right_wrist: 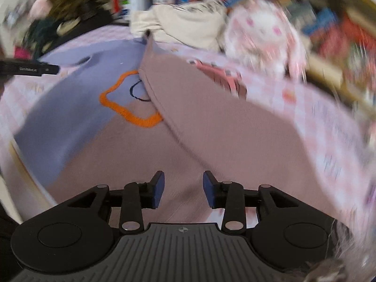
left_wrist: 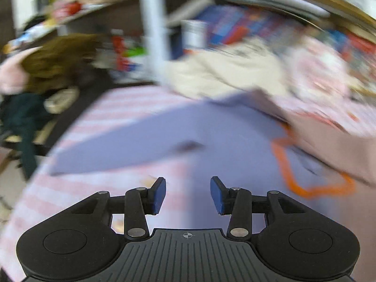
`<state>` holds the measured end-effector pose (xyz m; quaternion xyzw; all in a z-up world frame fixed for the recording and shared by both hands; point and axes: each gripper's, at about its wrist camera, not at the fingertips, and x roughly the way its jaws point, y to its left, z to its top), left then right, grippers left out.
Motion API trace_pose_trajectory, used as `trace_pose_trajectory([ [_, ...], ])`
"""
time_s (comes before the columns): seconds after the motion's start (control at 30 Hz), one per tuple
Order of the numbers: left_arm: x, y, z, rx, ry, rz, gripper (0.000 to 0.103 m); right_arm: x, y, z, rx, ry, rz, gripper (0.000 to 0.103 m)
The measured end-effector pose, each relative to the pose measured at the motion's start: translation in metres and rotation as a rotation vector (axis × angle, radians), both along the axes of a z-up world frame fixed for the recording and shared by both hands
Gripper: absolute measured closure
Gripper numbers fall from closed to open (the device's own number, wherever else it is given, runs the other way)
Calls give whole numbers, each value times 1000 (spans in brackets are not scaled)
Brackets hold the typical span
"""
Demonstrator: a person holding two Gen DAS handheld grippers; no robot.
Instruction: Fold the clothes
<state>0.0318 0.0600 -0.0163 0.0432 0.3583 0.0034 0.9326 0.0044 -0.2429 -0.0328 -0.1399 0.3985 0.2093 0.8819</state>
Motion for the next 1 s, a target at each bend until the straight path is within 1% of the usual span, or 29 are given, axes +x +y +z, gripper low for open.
trace_pose_trajectory([
  [0.1,-5,-31,-14,35,48,-79,61,10,16,-9,-105,-62,88,68],
  [0.13,-5,-40,-19,60,74,-100,59,14,22,-13,-137,-75,110,67],
  [0.17,-6,-47,-24,94,94,-117,55,18,28,-18,-177,-89,132,66],
  [0.2,-7,-55,-28,133,110,-132,54,21,32,-22,-213,-106,150,65],
  [0.23,-11,-60,-30,164,109,-140,51,24,36,-26,-249,-123,168,63],
  [0.3,-17,-66,-29,202,97,-144,50,29,44,-34,-319,-157,203,61],
  [0.33,-18,-65,-29,195,99,-137,50,30,45,-36,-335,-177,216,61],
  [0.43,-15,-53,-27,113,115,-84,47,38,45,-38,-360,-194,243,65],
  [0.47,-15,-49,-26,90,119,-67,45,42,43,-38,-348,-176,247,79],
  [0.5,-15,-48,-27,81,120,-56,43,46,40,-37,-335,-156,252,88],
  [0.53,-16,-47,-28,77,120,-48,42,51,38,-34,-316,-128,256,92],
  [0.57,-16,-46,-29,73,121,-39,42,55,35,-30,-304,-126,252,94],
  [0.63,-17,-47,-29,80,119,-33,42,64,24,-19,-284,-133,219,95],
  [0.73,-19,-48,-30,86,114,-19,42,89,1,5,-261,-171,144,95],
  [0.8,-21,-48,-30,78,113,-4,42,114,-11,16,-307,-217,99,95],
  [0.83,-21,-48,-30,74,113,3,42,130,-14,20,-347,-236,77,95],
  [0.9,-21,-49,-30,75,115,11,42,170,-25,19,-442,-275,-6,95],
  [0.93,-21,-49,-29,79,118,10,42,187,-33,17,-489,-292,-76,91],
  [0.97,-20,-50,-29,83,122,8,42,202,-41,15,-528,-306,-144,79],
  [1.0,-20,-50,-28,87,126,5,42,209,-51,16,-525,-301,-204,74],
])
